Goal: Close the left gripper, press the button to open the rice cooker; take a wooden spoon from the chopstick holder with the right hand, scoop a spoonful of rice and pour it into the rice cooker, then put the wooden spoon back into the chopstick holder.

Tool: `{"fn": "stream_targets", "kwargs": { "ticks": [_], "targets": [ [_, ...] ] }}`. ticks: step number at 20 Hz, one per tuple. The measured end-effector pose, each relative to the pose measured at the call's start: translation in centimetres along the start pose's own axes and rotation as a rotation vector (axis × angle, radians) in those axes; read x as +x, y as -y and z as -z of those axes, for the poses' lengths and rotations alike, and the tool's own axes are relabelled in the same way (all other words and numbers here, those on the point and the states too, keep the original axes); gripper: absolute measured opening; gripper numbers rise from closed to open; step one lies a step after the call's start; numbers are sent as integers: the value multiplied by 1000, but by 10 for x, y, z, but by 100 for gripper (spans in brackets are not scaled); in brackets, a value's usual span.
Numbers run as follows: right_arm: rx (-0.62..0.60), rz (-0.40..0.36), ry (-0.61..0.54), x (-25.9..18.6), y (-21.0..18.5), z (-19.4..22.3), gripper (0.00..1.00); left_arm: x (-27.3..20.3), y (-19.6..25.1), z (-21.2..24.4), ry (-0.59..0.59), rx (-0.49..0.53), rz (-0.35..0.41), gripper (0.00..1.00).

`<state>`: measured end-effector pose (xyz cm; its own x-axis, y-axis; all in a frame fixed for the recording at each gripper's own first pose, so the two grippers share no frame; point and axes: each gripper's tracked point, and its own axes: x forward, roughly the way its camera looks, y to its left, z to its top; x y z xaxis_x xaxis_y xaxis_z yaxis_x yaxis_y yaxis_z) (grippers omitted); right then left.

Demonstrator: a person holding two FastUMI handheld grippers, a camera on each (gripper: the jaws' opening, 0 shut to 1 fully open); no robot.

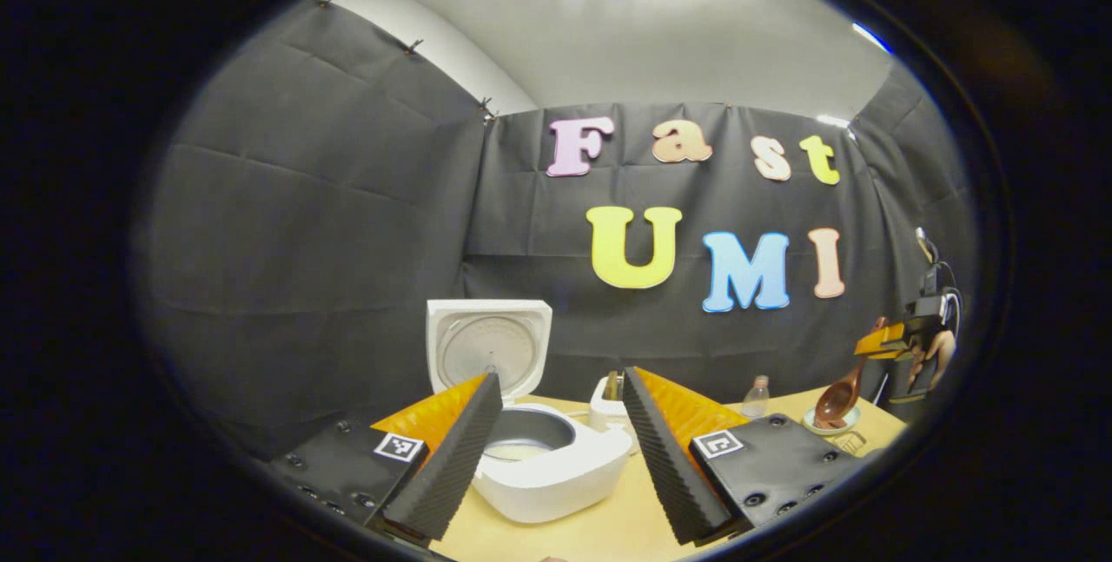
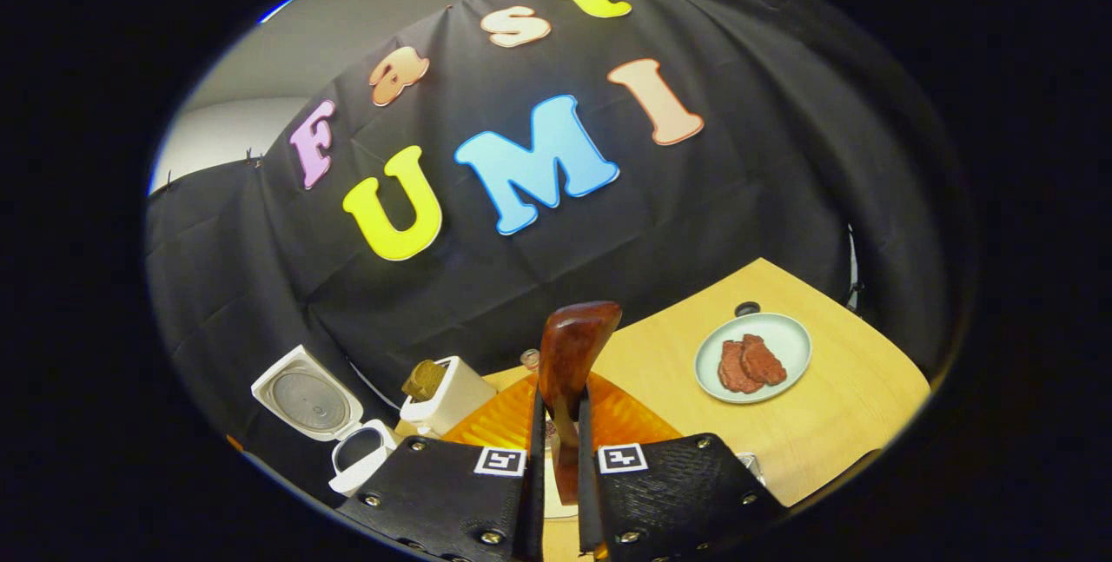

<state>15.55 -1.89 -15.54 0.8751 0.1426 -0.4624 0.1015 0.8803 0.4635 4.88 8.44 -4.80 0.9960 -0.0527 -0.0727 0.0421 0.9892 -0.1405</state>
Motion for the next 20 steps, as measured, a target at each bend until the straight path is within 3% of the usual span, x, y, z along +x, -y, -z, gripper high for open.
{"fn": "stream_targets", "kwargs": {
  "ticks": [5, 11, 20],
  "targets": [
    [3, 97, 2, -12, 57, 13, 16, 1, 25, 0, -7, 7, 53, 99],
    [-11, 193, -6, -18, 104, 34, 16, -3, 28, -2, -18, 29, 54, 96],
    [28, 225, -130, -4, 127, 105, 16, -8, 27, 0, -34, 56, 37, 96]
  ]
}}
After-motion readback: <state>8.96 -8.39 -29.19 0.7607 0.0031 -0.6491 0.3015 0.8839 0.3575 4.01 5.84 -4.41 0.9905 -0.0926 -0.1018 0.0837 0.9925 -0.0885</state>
